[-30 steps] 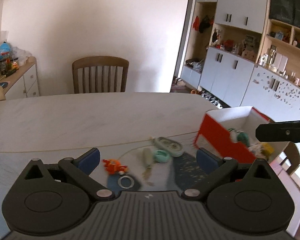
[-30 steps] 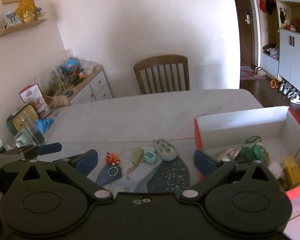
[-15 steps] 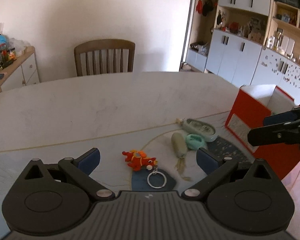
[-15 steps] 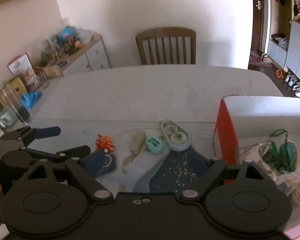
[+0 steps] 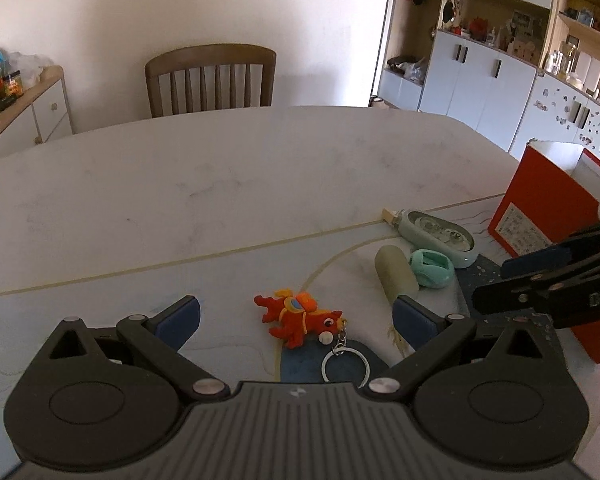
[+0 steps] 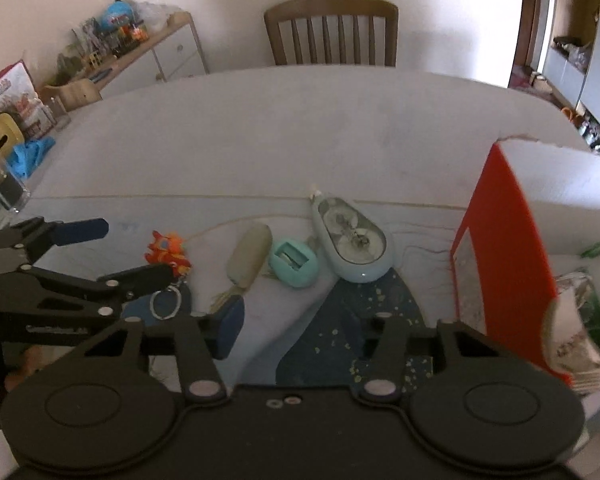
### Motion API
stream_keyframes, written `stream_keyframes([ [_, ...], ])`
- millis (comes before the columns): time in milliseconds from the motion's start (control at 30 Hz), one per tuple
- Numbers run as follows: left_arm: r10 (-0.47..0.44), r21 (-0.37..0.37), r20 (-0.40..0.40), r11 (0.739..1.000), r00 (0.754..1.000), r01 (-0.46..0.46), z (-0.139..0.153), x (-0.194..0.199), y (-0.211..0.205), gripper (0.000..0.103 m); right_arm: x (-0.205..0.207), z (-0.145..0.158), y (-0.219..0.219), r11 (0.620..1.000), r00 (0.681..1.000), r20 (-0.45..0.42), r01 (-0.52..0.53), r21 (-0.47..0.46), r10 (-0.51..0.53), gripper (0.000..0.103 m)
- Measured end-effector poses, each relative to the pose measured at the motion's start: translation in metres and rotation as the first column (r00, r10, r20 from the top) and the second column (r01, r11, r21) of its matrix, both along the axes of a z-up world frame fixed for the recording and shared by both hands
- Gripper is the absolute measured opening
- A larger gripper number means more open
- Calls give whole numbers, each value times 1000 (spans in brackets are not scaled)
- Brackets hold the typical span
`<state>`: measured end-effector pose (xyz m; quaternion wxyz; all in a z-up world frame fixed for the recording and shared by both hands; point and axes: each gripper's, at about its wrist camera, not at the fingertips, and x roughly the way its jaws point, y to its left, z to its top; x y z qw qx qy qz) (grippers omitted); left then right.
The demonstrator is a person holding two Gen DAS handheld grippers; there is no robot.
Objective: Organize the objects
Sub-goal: 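Grasp the orange horse keychain with the left tool while the right grasps the teal sharpener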
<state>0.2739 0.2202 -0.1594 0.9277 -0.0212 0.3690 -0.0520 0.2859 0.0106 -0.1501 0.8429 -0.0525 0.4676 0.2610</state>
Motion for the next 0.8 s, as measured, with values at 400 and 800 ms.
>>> stream_keyframes([
  [400, 0, 13, -26, 1000, 1000, 1, -14, 12, -4, 103, 18, -14, 14, 1000, 1000, 6, -4, -17, 4, 47],
  [800, -19, 34, -38, 999, 999, 20, -24, 13, -14, 80, 25, -21, 26, 998, 999, 18, -41, -39, 41, 40],
])
